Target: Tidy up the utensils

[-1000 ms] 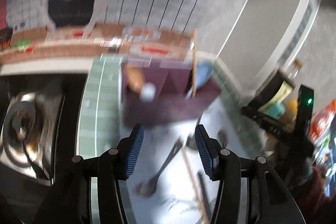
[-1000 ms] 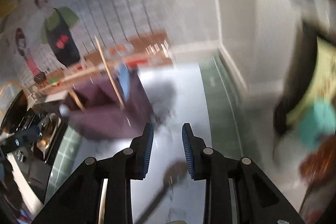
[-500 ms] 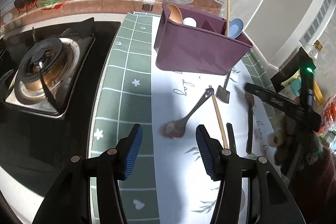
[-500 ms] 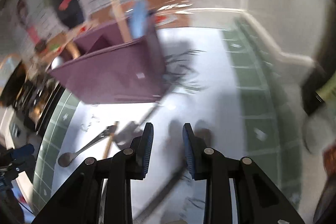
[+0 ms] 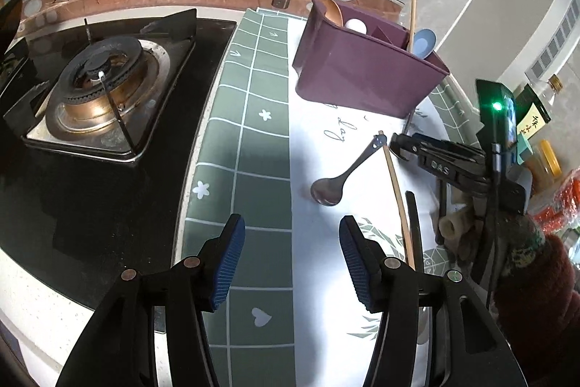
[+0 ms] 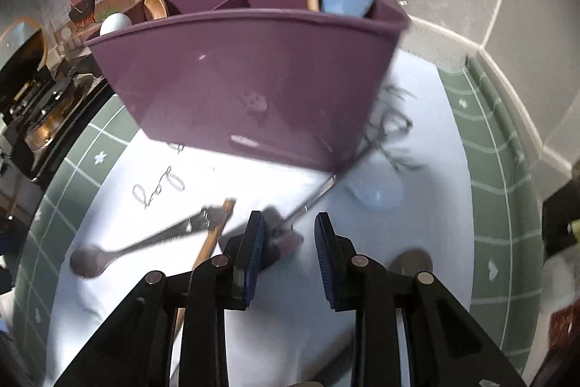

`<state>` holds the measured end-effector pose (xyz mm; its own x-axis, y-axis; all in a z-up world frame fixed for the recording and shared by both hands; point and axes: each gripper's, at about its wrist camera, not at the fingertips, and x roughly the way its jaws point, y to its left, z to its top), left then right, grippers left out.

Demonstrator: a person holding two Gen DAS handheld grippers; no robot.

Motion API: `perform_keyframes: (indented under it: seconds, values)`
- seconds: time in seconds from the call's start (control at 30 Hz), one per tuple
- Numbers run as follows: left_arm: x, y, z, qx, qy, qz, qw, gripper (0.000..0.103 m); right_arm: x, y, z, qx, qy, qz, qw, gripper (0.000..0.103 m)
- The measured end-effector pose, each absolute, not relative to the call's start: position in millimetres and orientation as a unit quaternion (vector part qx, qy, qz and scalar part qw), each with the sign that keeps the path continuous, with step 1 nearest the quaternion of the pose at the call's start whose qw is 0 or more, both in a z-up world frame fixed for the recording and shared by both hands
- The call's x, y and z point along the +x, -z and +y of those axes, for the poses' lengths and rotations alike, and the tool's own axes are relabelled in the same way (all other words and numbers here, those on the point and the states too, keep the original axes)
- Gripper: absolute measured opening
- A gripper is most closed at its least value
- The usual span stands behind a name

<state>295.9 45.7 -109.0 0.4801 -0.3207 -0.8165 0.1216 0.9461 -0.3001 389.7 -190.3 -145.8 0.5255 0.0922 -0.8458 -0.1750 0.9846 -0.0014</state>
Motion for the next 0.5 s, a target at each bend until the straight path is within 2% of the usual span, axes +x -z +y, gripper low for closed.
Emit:
perform_keyframes:
  seconds: [0.37,0.5]
  values:
    - [302.0,112.8,26.1,-0.097,0.161,0.506,0.842,0.056,336.0,138.7,-219.5,-0.045,-0.078,0.493,0.865,0.027]
    - [305.0,113.8,24.6,-0.096,0.162,0.509,0.84,0.056,340.5,123.7,-240.2,0.006,-0.069,0.472,0.879,0.027]
